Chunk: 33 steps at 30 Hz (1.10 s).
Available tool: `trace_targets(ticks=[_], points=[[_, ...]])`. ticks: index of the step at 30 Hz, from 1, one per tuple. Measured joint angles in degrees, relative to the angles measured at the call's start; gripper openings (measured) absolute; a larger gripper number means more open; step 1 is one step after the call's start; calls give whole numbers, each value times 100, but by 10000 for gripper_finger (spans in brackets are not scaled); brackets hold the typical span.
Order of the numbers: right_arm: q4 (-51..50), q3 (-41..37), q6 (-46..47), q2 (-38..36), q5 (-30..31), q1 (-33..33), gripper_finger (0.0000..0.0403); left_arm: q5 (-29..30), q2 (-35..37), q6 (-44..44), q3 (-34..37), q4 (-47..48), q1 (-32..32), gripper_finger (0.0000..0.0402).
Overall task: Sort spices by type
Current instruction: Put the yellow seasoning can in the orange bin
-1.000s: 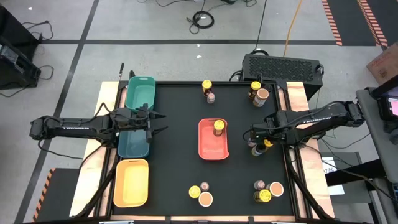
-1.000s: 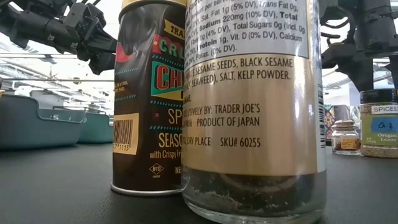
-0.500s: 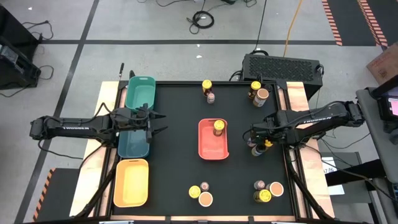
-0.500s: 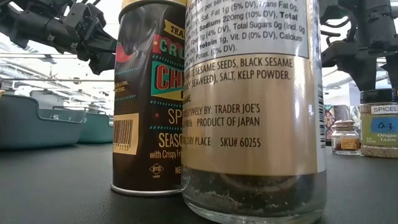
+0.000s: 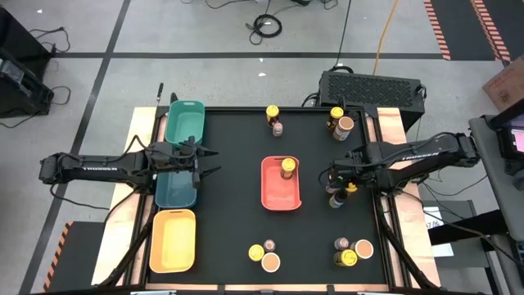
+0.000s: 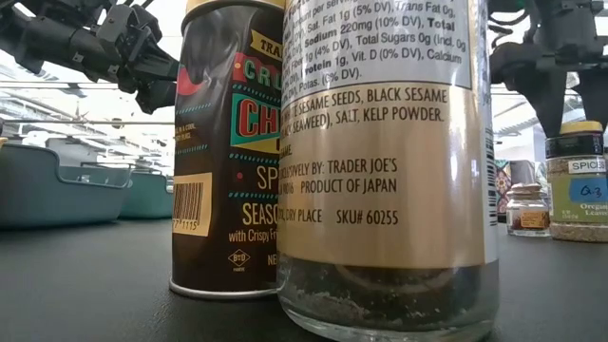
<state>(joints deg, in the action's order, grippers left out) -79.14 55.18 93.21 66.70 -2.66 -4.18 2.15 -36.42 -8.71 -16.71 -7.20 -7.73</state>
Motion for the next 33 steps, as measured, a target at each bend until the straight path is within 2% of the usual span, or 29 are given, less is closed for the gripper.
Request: trace_targets(ticks=[9, 18, 22, 26, 33], points=[[-440, 821, -482, -2, 147, 257, 212, 2, 2, 0, 0, 0, 0, 286], [-414, 1727, -1141, -2, 313, 628, 212, 2, 1, -2, 0, -1, 0, 286], [106, 1945, -1663, 8, 405, 730, 212, 2, 2, 0, 0, -1, 0, 286], [1058, 1975, -2338, 145, 378, 796, 212, 2, 0, 0, 0, -2, 0, 286], [2546, 1979, -3516, 705, -292, 937, 212, 2, 2, 4, 0, -3, 0, 286]])
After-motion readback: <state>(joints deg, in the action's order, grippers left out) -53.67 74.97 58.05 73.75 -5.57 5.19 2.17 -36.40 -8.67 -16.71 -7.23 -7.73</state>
